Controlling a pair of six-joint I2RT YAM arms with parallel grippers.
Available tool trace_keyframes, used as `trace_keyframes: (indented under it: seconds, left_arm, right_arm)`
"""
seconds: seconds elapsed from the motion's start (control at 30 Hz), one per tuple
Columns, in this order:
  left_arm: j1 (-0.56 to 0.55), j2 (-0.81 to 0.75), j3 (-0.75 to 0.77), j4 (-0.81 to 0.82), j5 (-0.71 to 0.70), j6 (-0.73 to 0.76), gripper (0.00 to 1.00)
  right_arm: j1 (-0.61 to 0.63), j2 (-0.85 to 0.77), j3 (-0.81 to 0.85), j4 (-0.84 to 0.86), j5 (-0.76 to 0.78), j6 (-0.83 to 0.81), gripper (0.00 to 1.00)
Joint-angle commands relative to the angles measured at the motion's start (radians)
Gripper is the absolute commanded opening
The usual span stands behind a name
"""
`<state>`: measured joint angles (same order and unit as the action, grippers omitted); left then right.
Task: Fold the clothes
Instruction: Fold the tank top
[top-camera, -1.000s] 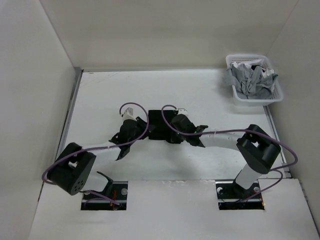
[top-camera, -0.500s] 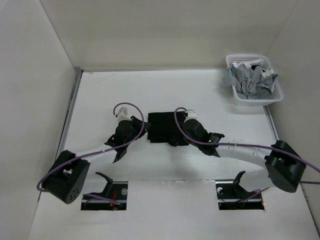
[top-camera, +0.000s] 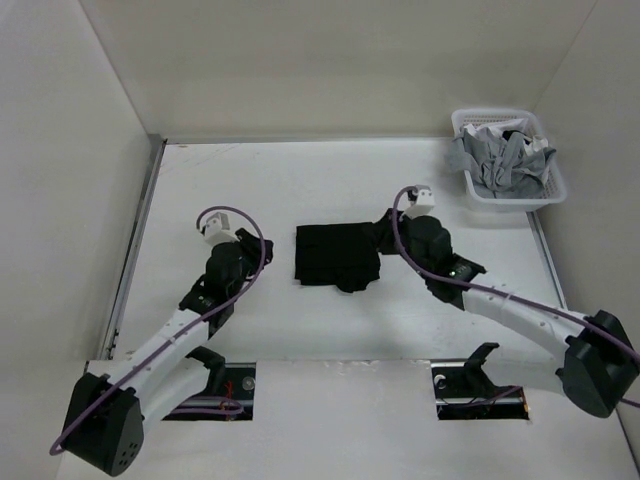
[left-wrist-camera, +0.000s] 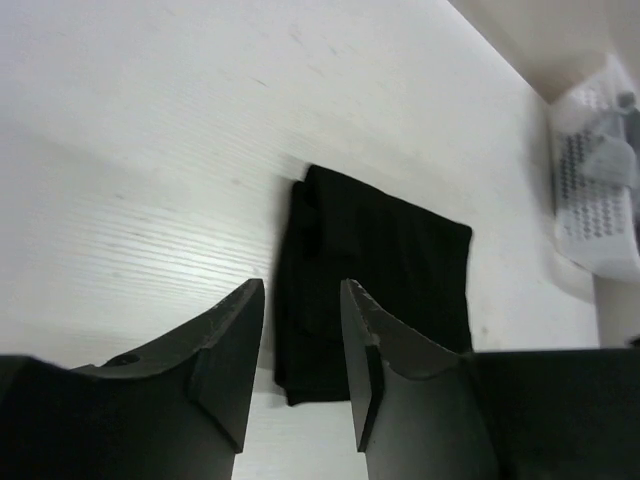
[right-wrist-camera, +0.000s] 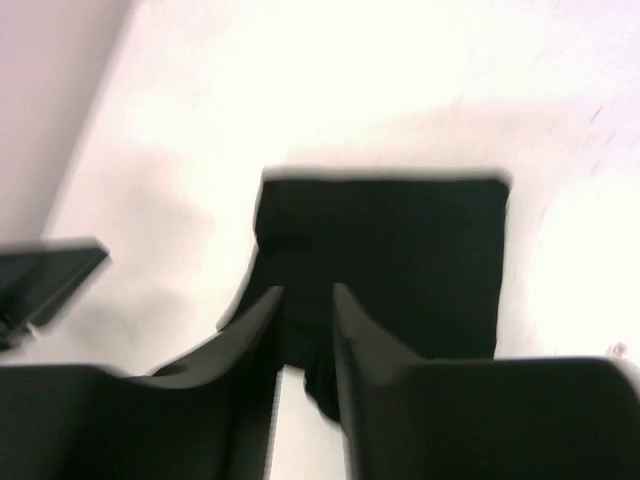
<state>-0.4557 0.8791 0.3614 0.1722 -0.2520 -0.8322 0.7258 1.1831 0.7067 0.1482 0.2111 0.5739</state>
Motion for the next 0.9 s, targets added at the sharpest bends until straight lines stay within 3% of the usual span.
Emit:
trace_keyframes:
  seconds: [0.0,0.1,0.27,0.43,0.73,0.87]
  left_arm:
    - [0.073,-0.041,0.039,-0.134,-0.017,0.082,0.39]
    - [0.156,-0.057,0.028,-0.184,0.037,0.065,0.45]
    - [0.232,-0.04,0.03,-0.217,0.092,0.035,0.48]
    - [0.211,0.021,0.044,-0.189,0.094,0.015,0.48]
    - [0.142,0.104,0.074,-0.128,0.082,0.033,0.47]
    - [0.133,0.141,0.082,-0.123,0.082,0.05,0.52]
  right_arm:
    - [-0.053,-0.08,-0.053,0.192,0.082,-0.037,0.37]
    - [-0.101,-0.128,-0.169,0.289,0.132,-0.016,0.47]
    - [-0.2,-0.171,-0.26,0.337,0.154,0.041,0.52]
    - [-0.274,-0.165,-0.286,0.329,0.14,0.106,0.53]
    - [-0.286,-0.103,-0.273,0.327,0.114,0.113,0.5]
    - [-0.288,-0.083,-0.265,0.326,0.113,0.112,0.5]
